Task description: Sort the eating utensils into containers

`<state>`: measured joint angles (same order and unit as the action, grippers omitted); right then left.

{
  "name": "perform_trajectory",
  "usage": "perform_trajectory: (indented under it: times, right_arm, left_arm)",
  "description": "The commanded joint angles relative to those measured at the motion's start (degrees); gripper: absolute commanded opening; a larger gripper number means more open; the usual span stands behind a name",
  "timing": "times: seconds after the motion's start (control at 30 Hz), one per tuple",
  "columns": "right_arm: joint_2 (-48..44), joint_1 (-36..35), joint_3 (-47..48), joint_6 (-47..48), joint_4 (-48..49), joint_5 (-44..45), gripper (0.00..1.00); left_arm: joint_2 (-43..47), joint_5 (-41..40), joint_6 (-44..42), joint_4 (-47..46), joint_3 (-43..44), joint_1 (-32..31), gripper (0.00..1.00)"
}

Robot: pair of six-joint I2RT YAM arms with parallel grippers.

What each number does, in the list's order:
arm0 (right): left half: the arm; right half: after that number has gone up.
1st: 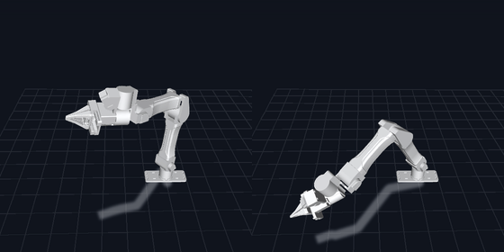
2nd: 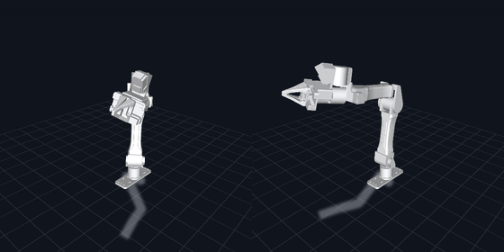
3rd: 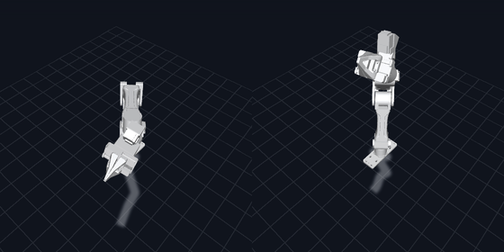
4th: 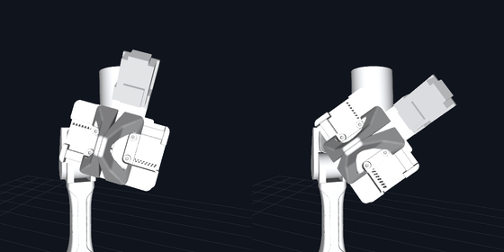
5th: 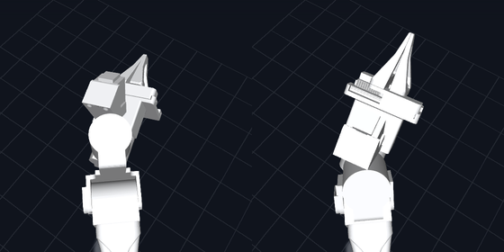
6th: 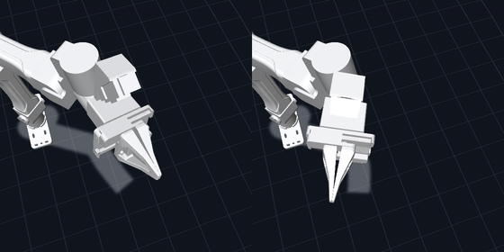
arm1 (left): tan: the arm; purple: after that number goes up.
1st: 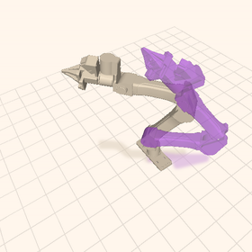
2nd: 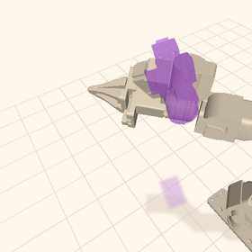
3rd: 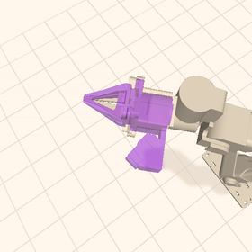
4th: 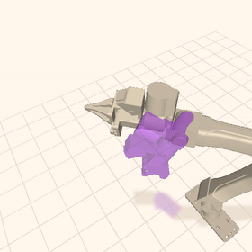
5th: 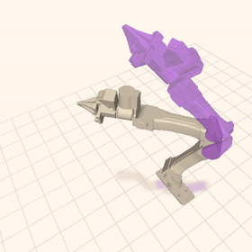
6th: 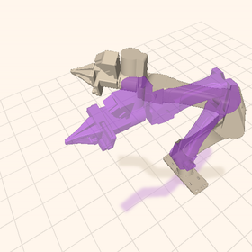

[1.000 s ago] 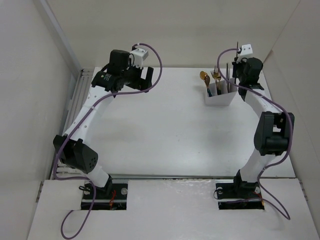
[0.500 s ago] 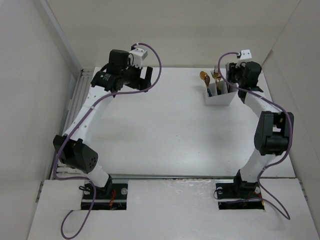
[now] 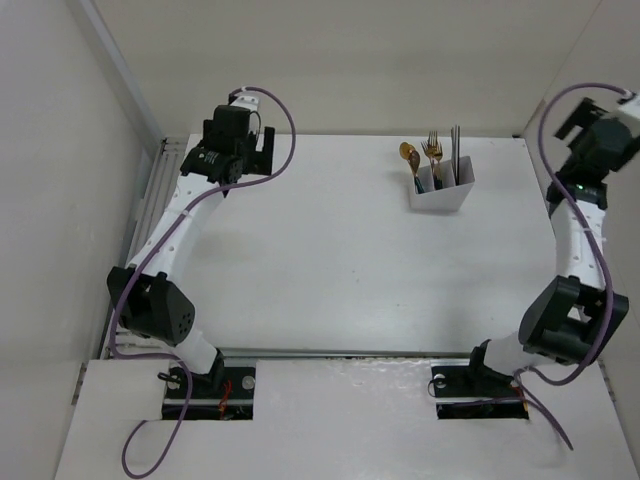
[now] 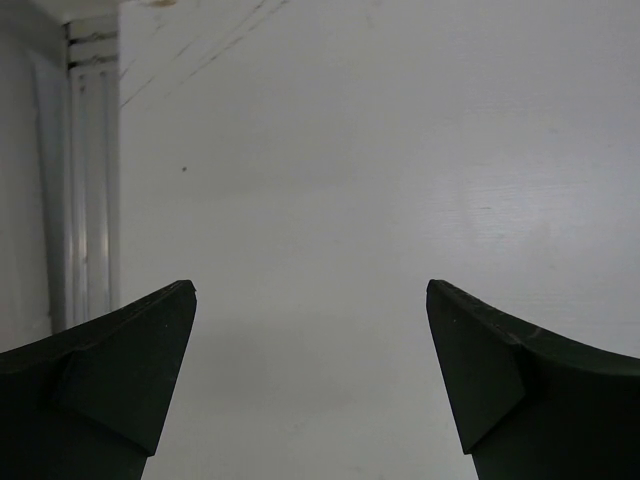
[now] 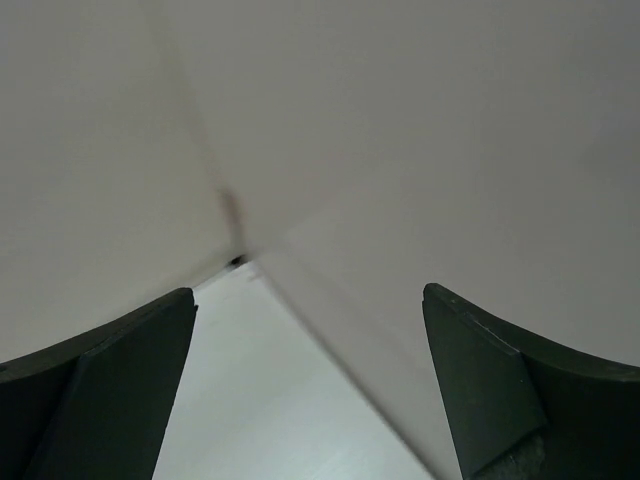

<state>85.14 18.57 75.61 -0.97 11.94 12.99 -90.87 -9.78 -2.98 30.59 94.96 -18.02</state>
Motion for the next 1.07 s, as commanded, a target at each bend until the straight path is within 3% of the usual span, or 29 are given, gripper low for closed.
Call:
perform_trajectory:
  times: [0.0, 0.1, 0.33, 0.53, 1.03]
  right_arm:
    - [-3.6, 5.9, -0.9, -6.4, -3.6, 16.4, 1.0]
    - [-6.3, 7.1, -3.6, -6.4, -3.6, 22.6, 1.0]
    - [-8.4, 7.1, -5.4, -6.6, -3.6, 19.7, 1.0]
    - [-7.3, 7.1, -3.5, -9.3, -3.6, 25.1, 1.0]
    - [-11.0, 7.1, -6.6, -16.6, -3.6, 19.6, 1.0]
  left_arm:
    - [2.9, -14.3, 4.5, -3.3, -2.8, 2.2, 1.0]
    - [3.4, -14.3, 5.0, -3.9, -4.1, 2.9, 1.0]
    - [2.9, -16.4, 5.5, -3.9, -4.6, 2.9, 1.0]
    - [2.9, -14.8, 6.1, -3.9, -4.6, 2.9, 1.0]
    - [3.4, -13.2, 6.1, -3.9, -5.1, 2.9, 1.0]
